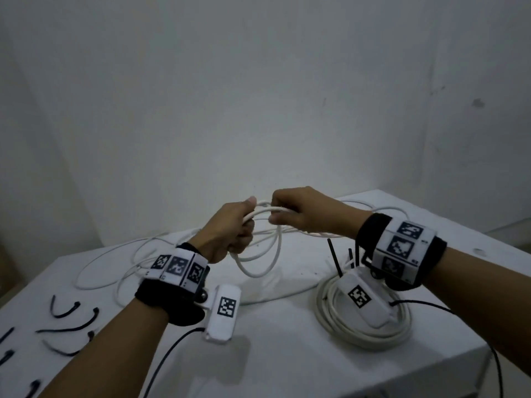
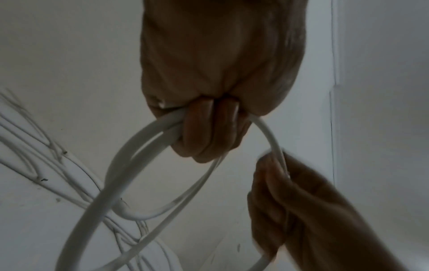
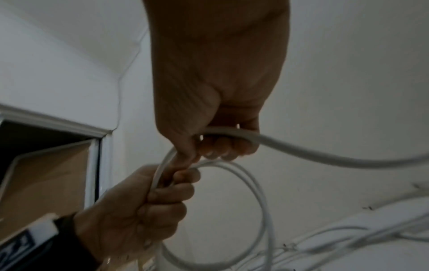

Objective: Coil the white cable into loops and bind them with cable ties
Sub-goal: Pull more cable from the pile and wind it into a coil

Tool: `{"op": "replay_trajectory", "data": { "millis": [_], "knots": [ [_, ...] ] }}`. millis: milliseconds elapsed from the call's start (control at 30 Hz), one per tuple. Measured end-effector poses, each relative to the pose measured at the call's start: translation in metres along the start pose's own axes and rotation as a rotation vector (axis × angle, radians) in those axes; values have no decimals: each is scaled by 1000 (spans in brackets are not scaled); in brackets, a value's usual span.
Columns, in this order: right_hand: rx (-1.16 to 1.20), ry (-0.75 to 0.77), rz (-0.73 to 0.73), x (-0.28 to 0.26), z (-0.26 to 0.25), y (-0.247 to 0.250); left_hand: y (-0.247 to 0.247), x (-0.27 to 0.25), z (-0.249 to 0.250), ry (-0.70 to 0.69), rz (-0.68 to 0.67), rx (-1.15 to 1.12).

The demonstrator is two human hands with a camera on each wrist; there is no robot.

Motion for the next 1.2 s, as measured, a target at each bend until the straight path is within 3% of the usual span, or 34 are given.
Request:
{"op": "replay_trajectory", "data": {
  "millis": [67, 133, 233, 433, 600, 733, 1000, 1200],
  "knots": [
    [250, -37, 12, -13, 20, 5, 16, 0, 3, 8, 25, -47],
    [316, -39, 84, -23, 30, 15, 24, -1, 5, 23, 17, -18],
    [129, 6, 168, -20, 18, 21, 11, -5, 4, 44, -29, 68],
    [-181, 89, 136, 6, -18, 15, -20, -14, -3, 131, -135, 39],
    [-229, 58, 9, 9, -17, 5, -21, -20, -17, 216, -169, -33],
    [-242, 66, 80, 10, -18, 15, -24, -24, -20, 241, -207, -145],
    [-57, 11, 151, -16, 25, 13, -8, -27, -7, 178, -186, -246],
    [-250, -107, 206, -38, 80, 2, 4, -27, -9, 192, -173, -290]
  ]
}}
Point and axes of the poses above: each hand's wrist, its own x-axis towards the middle knuckle, its own y-axis out of the back of the hand, z = x × y, the point moved 10 cm from there along x, towards the middle knuckle, and after that the axes turned 8 degrees about -x, right-handed, at the moved point
